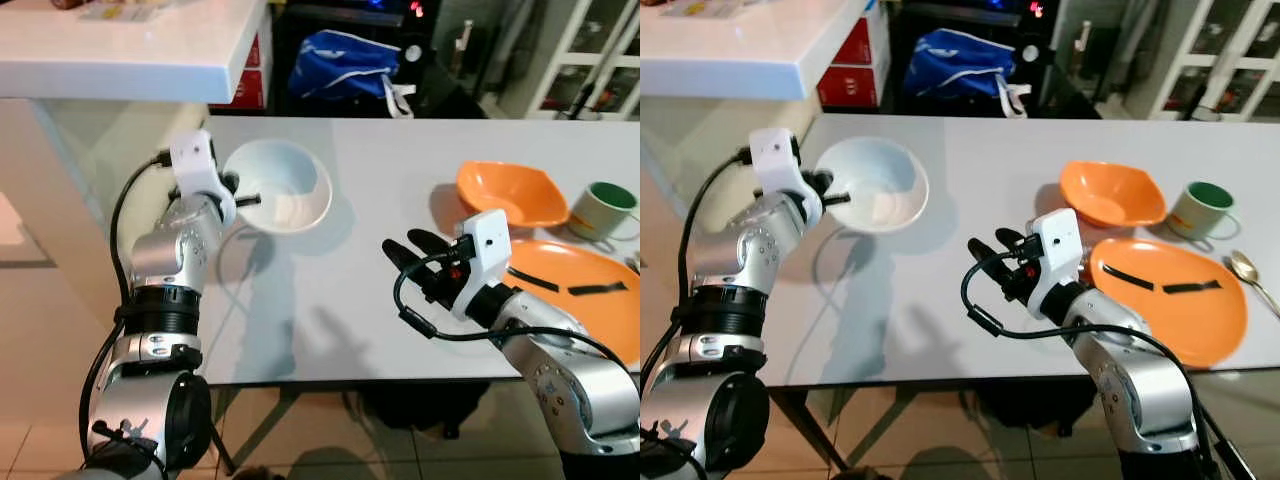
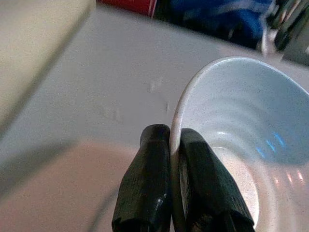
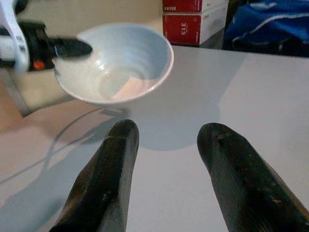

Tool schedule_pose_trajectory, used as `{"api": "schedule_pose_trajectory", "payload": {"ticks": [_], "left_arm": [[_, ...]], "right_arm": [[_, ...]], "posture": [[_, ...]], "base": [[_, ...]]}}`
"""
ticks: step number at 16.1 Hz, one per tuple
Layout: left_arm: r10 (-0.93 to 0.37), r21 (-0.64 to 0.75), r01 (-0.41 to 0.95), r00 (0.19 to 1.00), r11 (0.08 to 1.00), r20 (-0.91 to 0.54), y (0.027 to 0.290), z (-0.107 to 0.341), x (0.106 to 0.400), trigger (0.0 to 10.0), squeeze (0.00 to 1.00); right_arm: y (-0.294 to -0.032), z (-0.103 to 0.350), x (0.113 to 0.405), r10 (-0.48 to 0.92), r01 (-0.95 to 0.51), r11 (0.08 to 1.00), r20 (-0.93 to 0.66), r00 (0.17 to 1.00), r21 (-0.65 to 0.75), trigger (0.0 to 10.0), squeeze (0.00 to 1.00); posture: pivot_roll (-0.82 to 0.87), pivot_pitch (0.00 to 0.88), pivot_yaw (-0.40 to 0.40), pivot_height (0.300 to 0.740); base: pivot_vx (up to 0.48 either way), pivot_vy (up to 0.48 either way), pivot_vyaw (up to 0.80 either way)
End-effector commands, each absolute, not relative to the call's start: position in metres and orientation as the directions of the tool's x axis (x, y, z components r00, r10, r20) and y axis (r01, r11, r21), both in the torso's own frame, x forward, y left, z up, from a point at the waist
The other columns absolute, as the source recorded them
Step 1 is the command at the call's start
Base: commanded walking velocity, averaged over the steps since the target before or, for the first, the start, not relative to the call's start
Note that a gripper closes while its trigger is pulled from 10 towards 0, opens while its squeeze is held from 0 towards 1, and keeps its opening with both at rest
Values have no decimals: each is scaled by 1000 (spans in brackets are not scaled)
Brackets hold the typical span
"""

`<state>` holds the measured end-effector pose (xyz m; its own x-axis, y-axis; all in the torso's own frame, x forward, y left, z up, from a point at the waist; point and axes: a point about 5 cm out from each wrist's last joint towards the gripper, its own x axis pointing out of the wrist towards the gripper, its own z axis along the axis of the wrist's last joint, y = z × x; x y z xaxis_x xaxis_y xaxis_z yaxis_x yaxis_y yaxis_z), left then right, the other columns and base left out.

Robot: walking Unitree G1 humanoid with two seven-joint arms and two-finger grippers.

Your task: Setting the table

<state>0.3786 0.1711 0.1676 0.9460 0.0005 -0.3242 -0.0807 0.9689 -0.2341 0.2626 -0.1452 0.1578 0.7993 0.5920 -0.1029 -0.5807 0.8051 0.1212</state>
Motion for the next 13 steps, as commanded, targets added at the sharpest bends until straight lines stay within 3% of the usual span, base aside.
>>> {"api": "schedule_pose_trajectory", "payload": {"ticks": [1, 4, 9, 11, 12, 13], "left_arm": [[-12, -271, -85, 940, 959, -340, 168, 169, 381, 10000, 0], [10, -257, -128, 909, 958, -417, 172, 156, 381, 10000, 0], [31, -271, -165, 899, 948, -437, 173, 152, 382, 10000, 0], [18, -298, -165, 898, 940, -440, 172, 151, 382, 10000, 55], [19, -296, -167, 895, 940, -445, 173, 149, 382, 10000, 1000], [28, -293, -179, 891, 939, -454, 175, 147, 381, 10000, 1000]], "right_arm": [[-143, 161, 259, 618, -605, 785, -97, 780, 134, 10000, 0], [-137, 159, 250, 688, -674, 725, -112, 717, 143, 10000, 0], [-137, 159, 247, 698, -683, 715, -119, 706, 149, 10000, 0], [-137, 159, 247, 698, -682, 716, -119, 706, 150, 10000, 0], [-137, 159, 247, 699, -683, 715, -118, 705, 150, 10000, 0], [-137, 160, 247, 697, -682, 717, -118, 707, 148, 10000, 0]], "posture": [[-65, 0, 12, 740], [-67, 0, 10, 740], [-70, 0, 12, 740], [-70, 0, 12, 740], [-70, 0, 12, 740], [-71, 0, 12, 740]], "base": [[0, 0, 0], [0, 0, 0], [0, 0, 0], [0, 0, 0], [0, 0, 0], [0, 0, 0]]}}
